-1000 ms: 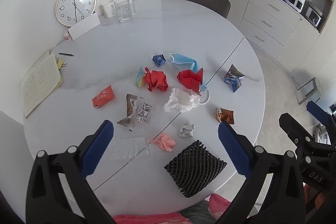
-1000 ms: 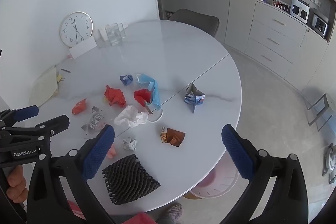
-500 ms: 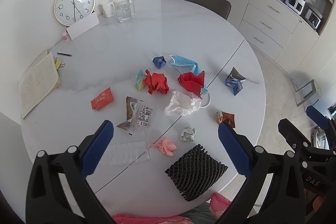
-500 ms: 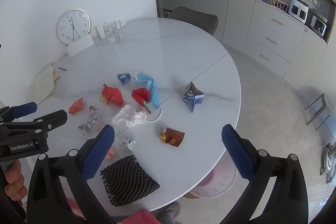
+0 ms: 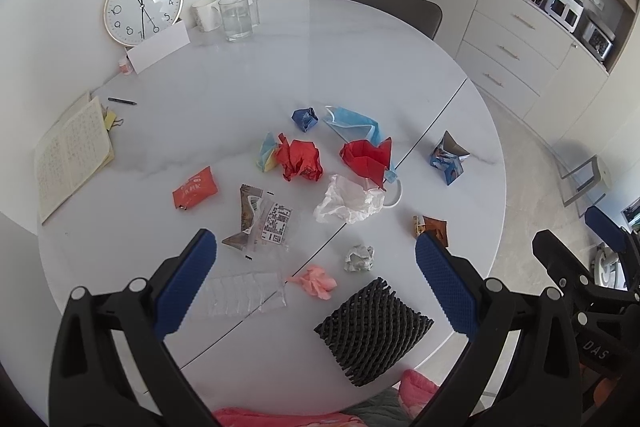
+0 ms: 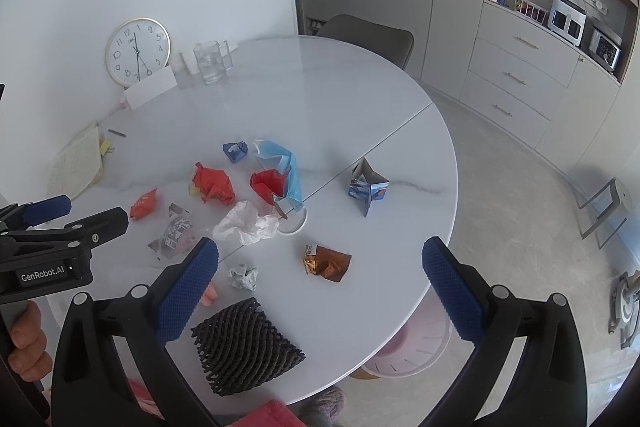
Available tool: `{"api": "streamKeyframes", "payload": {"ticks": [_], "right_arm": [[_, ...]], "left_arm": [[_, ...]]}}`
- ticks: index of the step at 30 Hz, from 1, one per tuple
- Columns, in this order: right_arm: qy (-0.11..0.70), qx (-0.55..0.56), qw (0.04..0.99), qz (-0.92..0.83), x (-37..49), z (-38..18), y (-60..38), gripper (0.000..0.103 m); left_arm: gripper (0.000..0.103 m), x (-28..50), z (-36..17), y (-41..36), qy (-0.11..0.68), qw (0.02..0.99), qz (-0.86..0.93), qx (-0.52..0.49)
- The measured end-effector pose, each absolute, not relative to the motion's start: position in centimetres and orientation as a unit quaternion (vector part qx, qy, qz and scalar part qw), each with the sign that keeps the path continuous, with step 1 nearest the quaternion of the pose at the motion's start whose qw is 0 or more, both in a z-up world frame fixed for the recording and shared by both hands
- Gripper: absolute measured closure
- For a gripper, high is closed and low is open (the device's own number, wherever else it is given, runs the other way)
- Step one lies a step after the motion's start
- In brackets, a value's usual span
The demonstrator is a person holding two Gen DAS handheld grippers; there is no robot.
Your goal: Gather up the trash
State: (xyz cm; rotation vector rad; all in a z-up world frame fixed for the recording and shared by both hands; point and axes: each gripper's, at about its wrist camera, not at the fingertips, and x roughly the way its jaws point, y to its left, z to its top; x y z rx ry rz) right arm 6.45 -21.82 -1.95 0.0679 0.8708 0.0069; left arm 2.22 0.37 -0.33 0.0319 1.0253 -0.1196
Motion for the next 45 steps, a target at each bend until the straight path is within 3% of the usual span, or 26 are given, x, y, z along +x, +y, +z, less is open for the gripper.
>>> {"api": "streamKeyframes", "payload": {"ticks": [45], "right_arm": [[0.442, 0.033, 0.897, 0.0, 6.6, -3.1, -21.4, 0.002]], "left_arm": [[0.008, 2.1, -1.2, 0.0, 0.499, 0.864, -0.063, 0.028]]}}
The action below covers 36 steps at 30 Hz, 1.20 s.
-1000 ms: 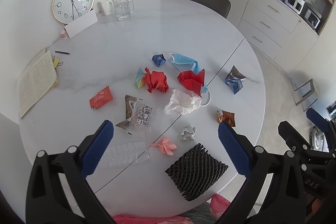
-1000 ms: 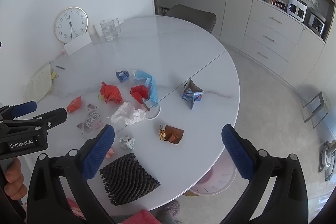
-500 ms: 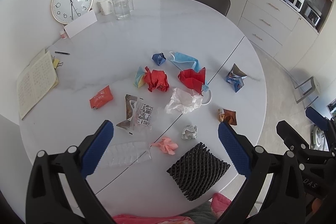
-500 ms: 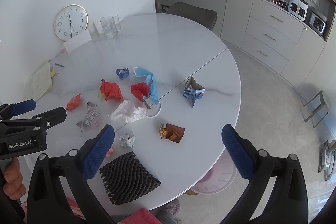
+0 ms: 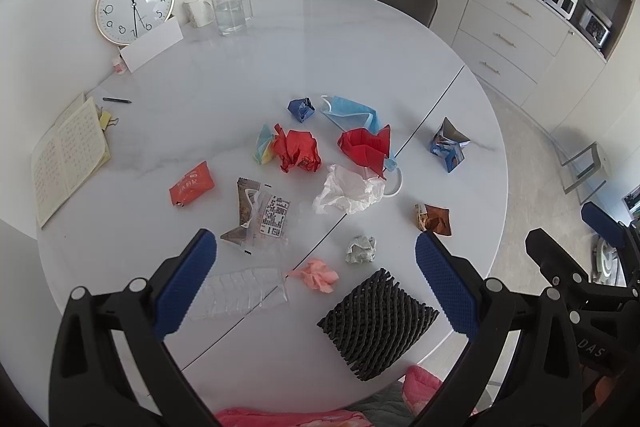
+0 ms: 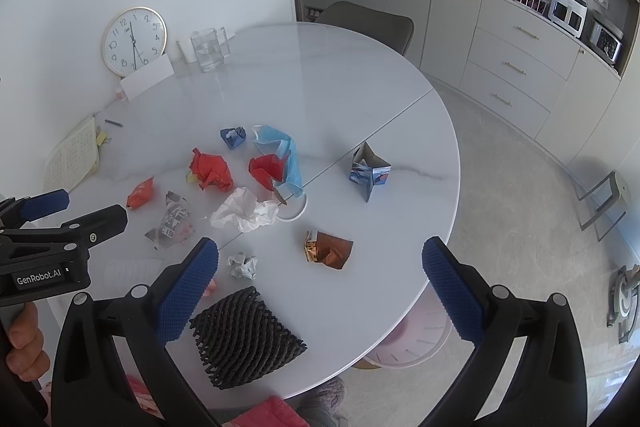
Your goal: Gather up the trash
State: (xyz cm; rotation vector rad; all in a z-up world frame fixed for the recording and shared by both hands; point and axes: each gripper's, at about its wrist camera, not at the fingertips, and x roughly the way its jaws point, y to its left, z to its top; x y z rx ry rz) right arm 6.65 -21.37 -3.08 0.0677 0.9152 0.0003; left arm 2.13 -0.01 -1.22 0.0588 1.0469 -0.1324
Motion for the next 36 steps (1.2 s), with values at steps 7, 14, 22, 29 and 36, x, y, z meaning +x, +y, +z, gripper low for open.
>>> {"api": "streamKeyframes", "payload": {"ticks": [7, 14, 22, 29, 36], "right_arm": [[0.443, 0.035, 0.896, -0.004, 6.5, -3.4, -21.4, 0.002], [0.457, 0.045, 0.888, -0.019, 5.8, -4.5, -22.0, 0.002], [0.487, 0.071, 0.869, -0.051, 4.7, -7.2, -23.4, 0.002], [0.509, 0.086, 0.852, -0.086, 3.5, -9.4, -24.4, 0.002], [0.514, 0.11, 0.842, -0.123, 1.7, -10.1, -24.9, 0.002]], "left_arm": [[0.008, 1.9, -1.5, -0.2, 0.5, 0.863, -0.068, 0.031], [0.008, 1.5, -3.3, -0.9, 0.511, 0.851, -0.106, 0.062], [0.008, 0.2, -8.0, -2.8, 0.518, 0.818, -0.219, 0.121], [0.008, -0.8, -14.8, -5.9, 0.542, 0.752, -0.324, 0.192], [0.023, 0.0, -20.2, -8.2, 0.574, 0.702, -0.354, 0.229]]}}
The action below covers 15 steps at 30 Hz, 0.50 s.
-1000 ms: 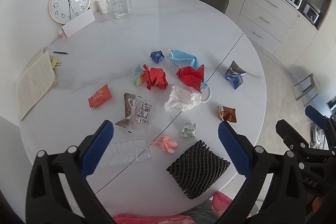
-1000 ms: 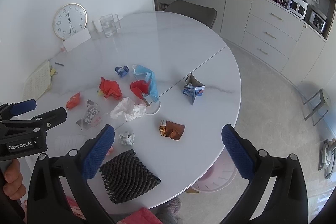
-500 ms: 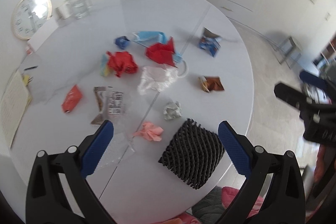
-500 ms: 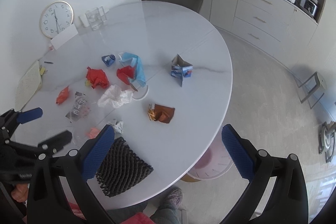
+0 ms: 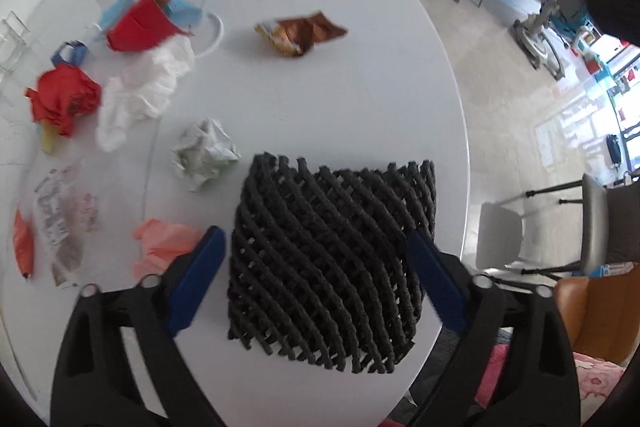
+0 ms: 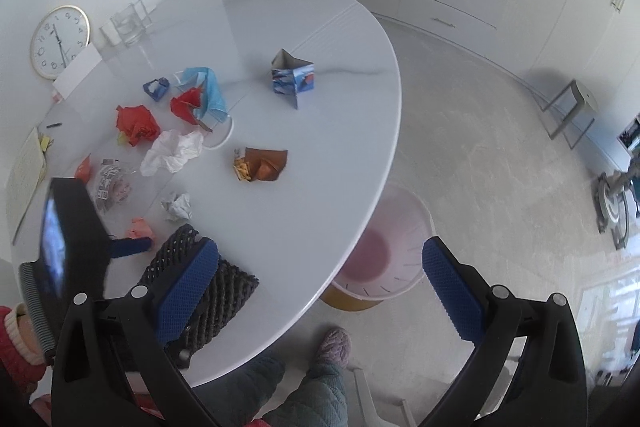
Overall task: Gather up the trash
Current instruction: 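Reach the left tool to the black mesh net and close on it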
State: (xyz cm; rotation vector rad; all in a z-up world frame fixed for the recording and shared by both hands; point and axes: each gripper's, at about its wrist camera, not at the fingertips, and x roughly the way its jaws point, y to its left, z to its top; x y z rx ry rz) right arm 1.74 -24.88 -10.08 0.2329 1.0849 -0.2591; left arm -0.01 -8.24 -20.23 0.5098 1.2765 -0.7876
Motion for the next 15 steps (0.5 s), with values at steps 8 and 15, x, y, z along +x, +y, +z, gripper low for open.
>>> {"api": "streamKeyframes", "payload": {"ticks": [8, 15], "right_arm": [[0.509, 0.148, 0.831, -0.168, -0.6, -10.2, -25.7, 0.002], [0.499, 0.165, 0.833, -0.174, -0.4, -9.9, -25.9, 0.002]], "left_arm": [[0.064, -0.1, -20.4, -7.3, 0.569, 0.703, -0.367, 0.218], [0.1, 1.5, -20.1, -5.0, 0.577, 0.705, -0.374, 0.174]]}}
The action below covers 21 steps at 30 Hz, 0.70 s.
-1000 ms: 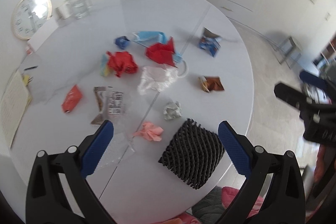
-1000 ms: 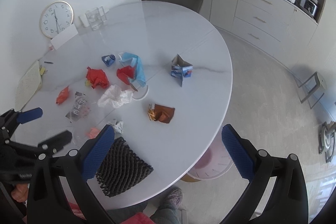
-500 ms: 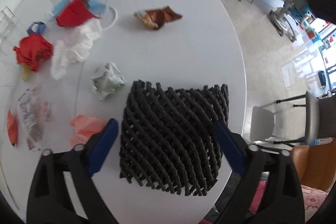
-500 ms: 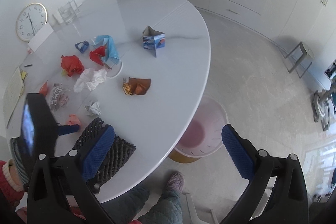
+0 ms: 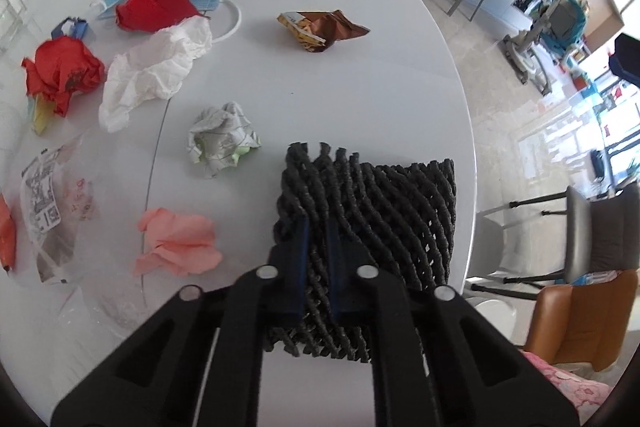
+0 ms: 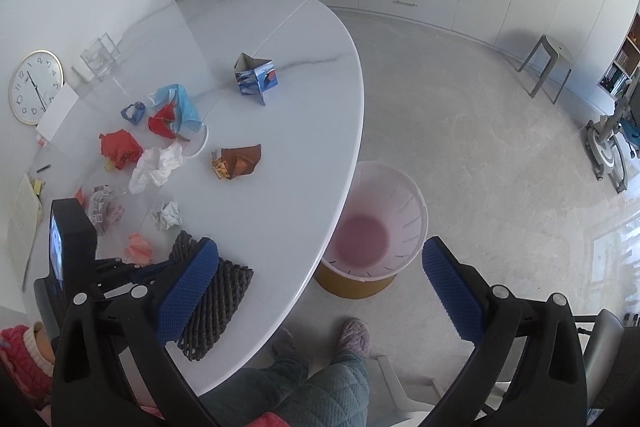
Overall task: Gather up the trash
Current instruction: 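Reach the left tool to the black mesh net and close on it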
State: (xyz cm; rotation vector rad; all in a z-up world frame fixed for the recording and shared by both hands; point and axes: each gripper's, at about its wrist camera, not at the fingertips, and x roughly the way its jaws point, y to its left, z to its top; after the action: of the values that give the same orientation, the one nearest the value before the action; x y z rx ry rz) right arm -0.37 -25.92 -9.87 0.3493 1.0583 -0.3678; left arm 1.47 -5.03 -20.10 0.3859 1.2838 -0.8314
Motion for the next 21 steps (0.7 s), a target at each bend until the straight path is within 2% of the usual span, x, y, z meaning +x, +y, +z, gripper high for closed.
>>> {"api": "streamKeyframes", "payload": {"ticks": [11, 12, 14, 15, 16, 19, 21], "right_arm": [[0.493, 0.168, 0.837, -0.168, 1.0, -10.2, -26.2, 0.002], [0.495, 0.169, 0.836, -0.168, 1.0, -10.4, -26.2, 0.002], [0.497, 0.174, 0.833, -0.169, 0.6, -10.8, -26.2, 0.002], [0.497, 0.177, 0.833, -0.168, 0.4, -10.9, -26.2, 0.002], [0.498, 0.18, 0.832, -0.168, 0.2, -11.1, -26.2, 0.002], [0.501, 0.188, 0.827, -0.173, -0.5, -11.6, -26.5, 0.002], [0.502, 0.196, 0.824, -0.174, -0.8, -11.9, -26.7, 0.002]], "left_arm": [[0.1, 2.2, -20.0, -3.9, 0.595, 0.688, -0.394, 0.134], [0.098, 2.3, -20.0, -3.7, 0.602, 0.683, -0.394, 0.129], [0.073, 2.8, -20.4, -3.6, 0.621, 0.669, -0.392, 0.116], [0.043, 2.9, -20.4, -3.4, 0.624, 0.668, -0.391, 0.107], [0.026, 2.9, -20.0, -3.1, 0.62, 0.673, -0.391, 0.098], [0.017, 2.8, -19.6, -3.2, 0.615, 0.676, -0.392, 0.105], [0.017, 2.8, -19.7, -3.6, 0.614, 0.677, -0.389, 0.119]]}}
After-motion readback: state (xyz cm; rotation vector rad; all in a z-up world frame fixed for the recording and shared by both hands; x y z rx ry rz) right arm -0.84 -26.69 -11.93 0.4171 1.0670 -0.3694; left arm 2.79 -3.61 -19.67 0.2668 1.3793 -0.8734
